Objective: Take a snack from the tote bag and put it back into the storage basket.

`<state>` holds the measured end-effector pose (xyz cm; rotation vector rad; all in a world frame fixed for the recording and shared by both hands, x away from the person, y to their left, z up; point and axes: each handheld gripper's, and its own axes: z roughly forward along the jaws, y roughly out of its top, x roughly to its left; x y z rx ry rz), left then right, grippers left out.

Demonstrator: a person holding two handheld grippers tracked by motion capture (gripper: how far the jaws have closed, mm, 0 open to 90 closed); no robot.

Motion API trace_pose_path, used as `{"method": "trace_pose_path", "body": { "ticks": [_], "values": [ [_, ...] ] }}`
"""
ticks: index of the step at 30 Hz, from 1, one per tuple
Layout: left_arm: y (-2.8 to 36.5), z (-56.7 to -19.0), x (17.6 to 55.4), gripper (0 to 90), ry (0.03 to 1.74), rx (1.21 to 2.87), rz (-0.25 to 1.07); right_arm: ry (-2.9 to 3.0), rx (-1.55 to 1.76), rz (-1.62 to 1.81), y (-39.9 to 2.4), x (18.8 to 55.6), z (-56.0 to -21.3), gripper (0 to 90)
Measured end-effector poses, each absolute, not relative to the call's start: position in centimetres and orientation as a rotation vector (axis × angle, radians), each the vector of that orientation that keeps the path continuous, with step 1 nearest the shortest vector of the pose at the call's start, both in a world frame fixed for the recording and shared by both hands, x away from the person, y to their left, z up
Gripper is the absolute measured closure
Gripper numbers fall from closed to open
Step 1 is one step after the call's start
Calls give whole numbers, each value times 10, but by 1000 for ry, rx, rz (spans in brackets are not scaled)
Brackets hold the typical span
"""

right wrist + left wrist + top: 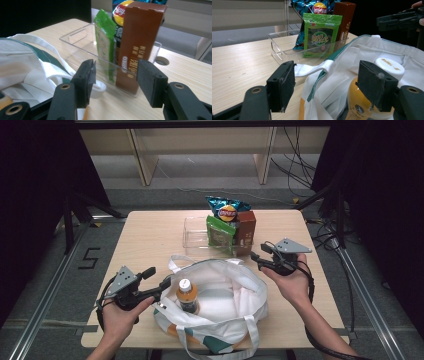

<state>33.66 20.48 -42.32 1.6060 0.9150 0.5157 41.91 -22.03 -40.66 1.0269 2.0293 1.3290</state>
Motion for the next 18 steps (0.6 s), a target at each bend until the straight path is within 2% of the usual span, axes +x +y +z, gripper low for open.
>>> {"method": "trace_pose_path", "body": {
  "ticks": [18],
  "values": [
    [201,-419,332,298,911,1595,508,1979,1084,1291,-255,411,-415,480]
  ]
}}
